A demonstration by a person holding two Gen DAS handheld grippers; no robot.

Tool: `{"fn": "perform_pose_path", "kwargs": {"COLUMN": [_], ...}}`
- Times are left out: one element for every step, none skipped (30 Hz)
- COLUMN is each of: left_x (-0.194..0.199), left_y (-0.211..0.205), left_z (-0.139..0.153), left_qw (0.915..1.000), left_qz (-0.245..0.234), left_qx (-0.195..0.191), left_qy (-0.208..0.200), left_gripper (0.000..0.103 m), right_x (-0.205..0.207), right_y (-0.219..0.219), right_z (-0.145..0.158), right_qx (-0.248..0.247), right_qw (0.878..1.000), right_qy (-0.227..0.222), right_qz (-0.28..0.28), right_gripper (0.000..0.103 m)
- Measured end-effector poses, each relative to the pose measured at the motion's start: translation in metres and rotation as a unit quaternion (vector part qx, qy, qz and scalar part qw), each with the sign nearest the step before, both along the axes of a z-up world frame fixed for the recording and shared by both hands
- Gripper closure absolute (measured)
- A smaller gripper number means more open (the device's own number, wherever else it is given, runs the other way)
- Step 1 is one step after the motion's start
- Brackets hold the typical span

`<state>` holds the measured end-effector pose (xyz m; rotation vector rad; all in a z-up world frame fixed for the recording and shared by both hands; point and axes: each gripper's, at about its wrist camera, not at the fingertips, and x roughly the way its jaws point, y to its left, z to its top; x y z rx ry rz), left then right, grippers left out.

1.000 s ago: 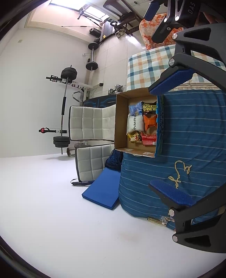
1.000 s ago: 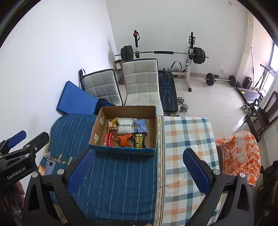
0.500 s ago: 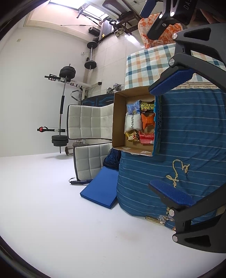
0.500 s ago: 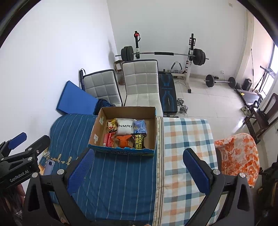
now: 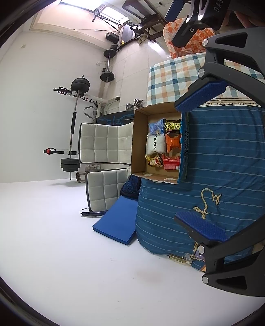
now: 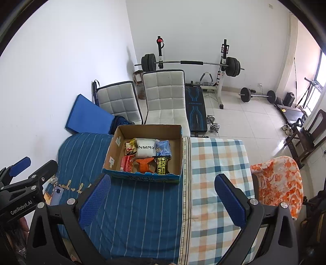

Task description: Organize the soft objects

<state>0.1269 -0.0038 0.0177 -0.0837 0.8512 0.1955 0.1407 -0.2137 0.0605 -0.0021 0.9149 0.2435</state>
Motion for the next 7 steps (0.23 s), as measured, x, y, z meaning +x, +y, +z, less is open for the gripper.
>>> {"fn": "perform_pose_path", "kwargs": {"left_x": [-0.0009,-0.0016,-0.0019,-0.0028,-0.0036,-0.0052,-0.0054], "left_y": [-0.0004,-0.0009,-0.0006,-0.0016,-0.0022,-0.0035,-0.0033], "left_z": [0.0003,0.0008,0.0018,0.0028,0.004,0.0058,0.0074], "left_qw": [1.0,1.0,1.0,1.0,0.9999,0.9998,0.9998], "left_qz": [-0.001,-0.001,-0.001,-0.003,-0.005,-0.005,-0.005], "left_qx": [0.0,0.001,0.002,0.002,0.003,0.007,0.007], "left_qy": [-0.002,-0.003,-0.004,-0.007,-0.012,-0.017,-0.018], "left_gripper": [0.003,0.003,0.003,0.003,0.003,0.003,0.003], "right_x": [0.0001,0.0001,0.0,-0.0002,0.0001,0.0,0.0004], "right_y": [0.0001,0.0001,0.0001,-0.0003,0.0,-0.0009,-0.0014], "right_z": [-0.0001,0.0001,-0.0001,0.0005,0.0001,0.0001,0.0001], "right_qx": [0.0,0.0,0.0,0.0,-0.001,-0.001,0.0], "right_qw": [1.0,1.0,1.0,1.0,1.0,1.0,1.0], "right_qy": [0.0,0.0,0.0,0.0,-0.001,-0.001,0.001], "right_qz": [0.0,0.0,0.001,0.001,0.001,0.0,0.001], "right_gripper": [0.0,0.0,0.0,0.0,0.0,0.0,0.0]}}
